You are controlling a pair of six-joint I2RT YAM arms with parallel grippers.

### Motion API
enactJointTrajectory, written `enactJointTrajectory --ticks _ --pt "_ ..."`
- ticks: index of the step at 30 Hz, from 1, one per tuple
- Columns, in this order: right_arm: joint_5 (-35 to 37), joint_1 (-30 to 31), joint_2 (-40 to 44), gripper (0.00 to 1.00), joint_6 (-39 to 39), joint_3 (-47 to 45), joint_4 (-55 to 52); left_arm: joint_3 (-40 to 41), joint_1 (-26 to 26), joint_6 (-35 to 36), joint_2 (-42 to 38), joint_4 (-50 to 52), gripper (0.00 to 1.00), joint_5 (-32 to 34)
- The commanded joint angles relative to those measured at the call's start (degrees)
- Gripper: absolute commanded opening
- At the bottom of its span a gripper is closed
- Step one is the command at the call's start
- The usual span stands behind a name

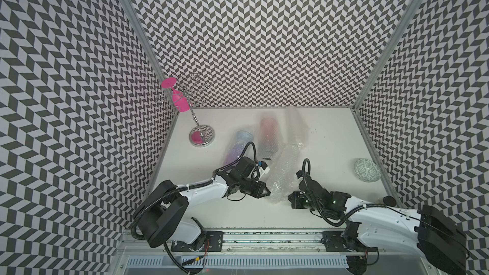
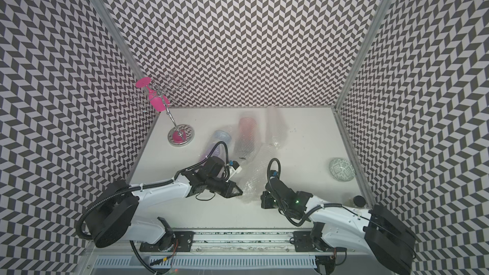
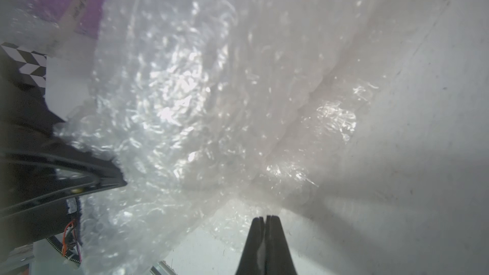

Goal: Unwrap the vase from the bubble wrap
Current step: Unwrap the bubble wrap at the center of the board.

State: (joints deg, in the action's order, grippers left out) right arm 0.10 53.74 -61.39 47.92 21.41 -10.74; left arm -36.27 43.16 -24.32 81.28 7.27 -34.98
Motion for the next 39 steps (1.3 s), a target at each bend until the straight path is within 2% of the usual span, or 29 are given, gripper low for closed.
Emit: enactJointTrajectory --ticks 1,6,10,12,18,21,23,28,35,39 --pt "1.78 0.05 1.58 0.0 1.82 -0.67 -2.6 1.03 0.27 -0.29 -1.38 0.34 0.0 0.84" --pt "0.56 0.09 6.6 0.12 2.82 -0.5 -6.41 1.87 0.36 -0.55 -3.45 1.67 0.03 0.36" --pt "2.87 0.12 11.66 0.29 4.37 1.09 -11.29 2.48 0.36 -0.85 -5.59 2.08 0.2 0.27" --pt "4.54 0.14 13.43 0.4 5.37 2.03 -12.43 2.05 0.38 -0.68 -5.93 2.81 0.28 0.44" --pt "13.17 -0.78 17.04 0.74 7.04 7.37 -16.94 -1.46 0.37 1.48 -5.98 7.03 0.64 2.79" --pt "12.2 -3.54 17.0 0.77 5.98 8.73 -17.86 -5.41 0.5 4.84 -5.76 11.18 0.88 6.02" --pt "11.28 -5.02 17.51 0.77 6.04 8.2 -17.29 -8.83 0.76 6.57 -5.15 14.0 0.99 8.31" --pt "6.62 -11.71 19.13 0.83 5.26 5.34 -13.88 -20.27 4.38 10.77 -0.29 19.34 1.0 16.46" --pt "-2.69 -27.71 17.85 0.91 -3.07 4.77 -10.75 -35.86 8.47 11.58 15.71 22.18 1.0 26.09" --pt "-5.64 -32.02 15.2 0.93 -6.97 6.05 -9.98 -43.71 10.0 12.34 24.72 23.8 0.99 32.73"
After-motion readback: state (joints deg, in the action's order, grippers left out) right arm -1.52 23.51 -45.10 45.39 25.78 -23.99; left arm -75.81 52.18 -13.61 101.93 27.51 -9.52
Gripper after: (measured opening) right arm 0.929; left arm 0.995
